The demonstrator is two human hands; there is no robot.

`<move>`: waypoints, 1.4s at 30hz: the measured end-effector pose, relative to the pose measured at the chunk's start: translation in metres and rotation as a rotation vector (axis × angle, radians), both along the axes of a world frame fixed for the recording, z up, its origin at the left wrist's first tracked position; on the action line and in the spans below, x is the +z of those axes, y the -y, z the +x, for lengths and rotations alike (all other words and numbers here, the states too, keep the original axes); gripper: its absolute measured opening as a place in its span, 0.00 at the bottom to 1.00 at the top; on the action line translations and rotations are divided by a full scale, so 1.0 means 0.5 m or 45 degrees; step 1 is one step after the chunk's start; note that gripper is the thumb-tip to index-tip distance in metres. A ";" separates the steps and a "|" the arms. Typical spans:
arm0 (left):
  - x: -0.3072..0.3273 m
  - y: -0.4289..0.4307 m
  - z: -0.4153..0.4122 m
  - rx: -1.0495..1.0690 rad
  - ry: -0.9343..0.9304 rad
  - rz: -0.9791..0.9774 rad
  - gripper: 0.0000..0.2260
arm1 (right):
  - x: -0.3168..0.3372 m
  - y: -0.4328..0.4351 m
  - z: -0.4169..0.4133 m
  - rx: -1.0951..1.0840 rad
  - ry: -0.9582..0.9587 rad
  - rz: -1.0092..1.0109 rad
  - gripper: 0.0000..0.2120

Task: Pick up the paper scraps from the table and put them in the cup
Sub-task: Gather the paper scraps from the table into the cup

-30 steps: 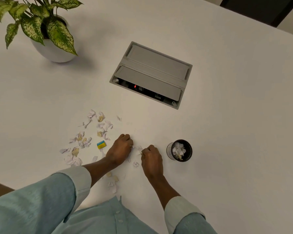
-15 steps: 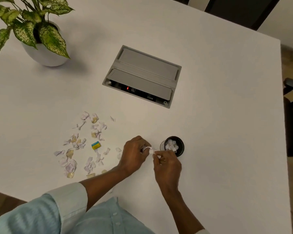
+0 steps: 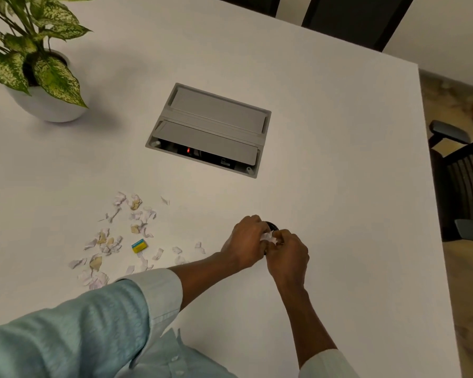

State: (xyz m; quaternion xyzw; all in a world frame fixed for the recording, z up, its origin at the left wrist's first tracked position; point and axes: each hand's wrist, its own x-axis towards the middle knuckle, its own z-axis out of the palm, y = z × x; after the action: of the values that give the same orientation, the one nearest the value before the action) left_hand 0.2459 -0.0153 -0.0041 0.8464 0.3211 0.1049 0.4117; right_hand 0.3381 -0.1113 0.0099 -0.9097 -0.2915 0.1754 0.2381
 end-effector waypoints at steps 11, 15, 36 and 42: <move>-0.004 0.017 -0.052 0.016 0.064 0.111 0.09 | -0.001 0.021 -0.016 0.015 0.045 0.119 0.11; -0.034 0.010 -0.144 0.106 -0.046 0.143 0.07 | -0.012 0.022 -0.080 0.150 0.030 0.251 0.09; -0.176 -0.028 -0.465 -0.012 -0.581 0.226 0.42 | -0.158 -0.045 -0.225 0.835 -0.244 -0.401 0.51; -0.183 -0.023 -0.405 0.010 -0.605 0.158 0.41 | -0.177 -0.077 -0.228 0.911 -0.231 -0.401 0.50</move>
State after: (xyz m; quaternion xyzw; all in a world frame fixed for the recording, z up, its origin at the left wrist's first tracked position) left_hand 0.0432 -0.0036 -0.0955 0.8696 0.4053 -0.0759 0.2716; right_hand 0.2241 -0.0729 -0.0784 -0.7568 -0.5374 0.3694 0.0445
